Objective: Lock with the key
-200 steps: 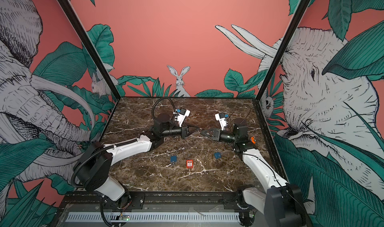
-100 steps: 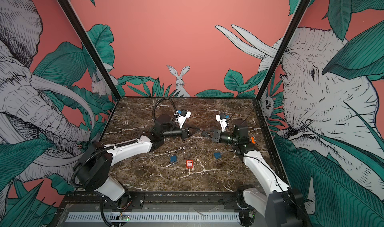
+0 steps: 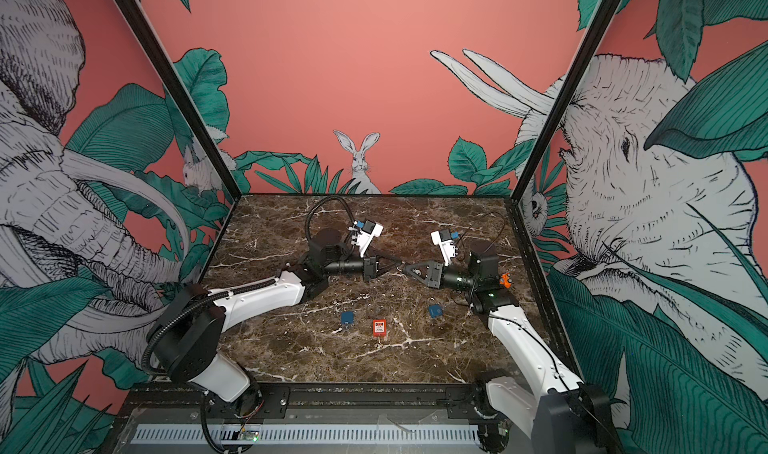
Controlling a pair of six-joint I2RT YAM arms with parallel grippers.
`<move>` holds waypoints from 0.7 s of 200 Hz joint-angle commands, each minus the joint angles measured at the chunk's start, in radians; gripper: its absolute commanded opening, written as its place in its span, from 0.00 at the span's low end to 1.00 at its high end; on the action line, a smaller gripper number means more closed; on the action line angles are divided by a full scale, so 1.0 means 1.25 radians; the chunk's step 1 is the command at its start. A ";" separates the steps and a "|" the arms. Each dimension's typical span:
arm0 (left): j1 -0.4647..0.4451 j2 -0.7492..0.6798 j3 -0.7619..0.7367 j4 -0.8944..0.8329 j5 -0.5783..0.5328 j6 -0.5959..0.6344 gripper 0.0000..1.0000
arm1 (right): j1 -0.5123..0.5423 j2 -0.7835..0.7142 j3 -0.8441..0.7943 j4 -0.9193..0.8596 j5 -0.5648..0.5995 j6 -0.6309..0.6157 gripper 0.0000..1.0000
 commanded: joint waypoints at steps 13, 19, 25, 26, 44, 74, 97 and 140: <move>-0.092 -0.002 0.014 0.112 0.237 -0.043 0.12 | 0.004 0.026 0.030 0.066 0.072 -0.016 0.00; -0.091 0.000 0.016 0.116 0.240 -0.046 0.12 | 0.003 0.028 0.031 0.066 0.072 -0.017 0.00; -0.092 0.002 0.016 0.122 0.246 -0.052 0.12 | 0.002 0.029 0.031 0.069 0.072 -0.016 0.00; -0.092 0.003 0.016 0.123 0.247 -0.053 0.12 | 0.002 0.030 0.031 0.070 0.072 -0.016 0.00; -0.092 0.010 0.014 0.158 0.265 -0.077 0.12 | -0.002 0.035 0.031 0.080 0.075 -0.014 0.00; -0.092 0.029 0.005 0.233 0.296 -0.131 0.12 | -0.012 0.051 0.027 0.117 0.075 -0.012 0.00; -0.092 0.038 -0.003 0.290 0.306 -0.171 0.05 | -0.017 0.062 0.026 0.147 0.070 -0.004 0.00; -0.092 0.039 0.001 0.301 0.307 -0.179 0.14 | -0.021 0.086 0.021 0.182 0.069 0.005 0.00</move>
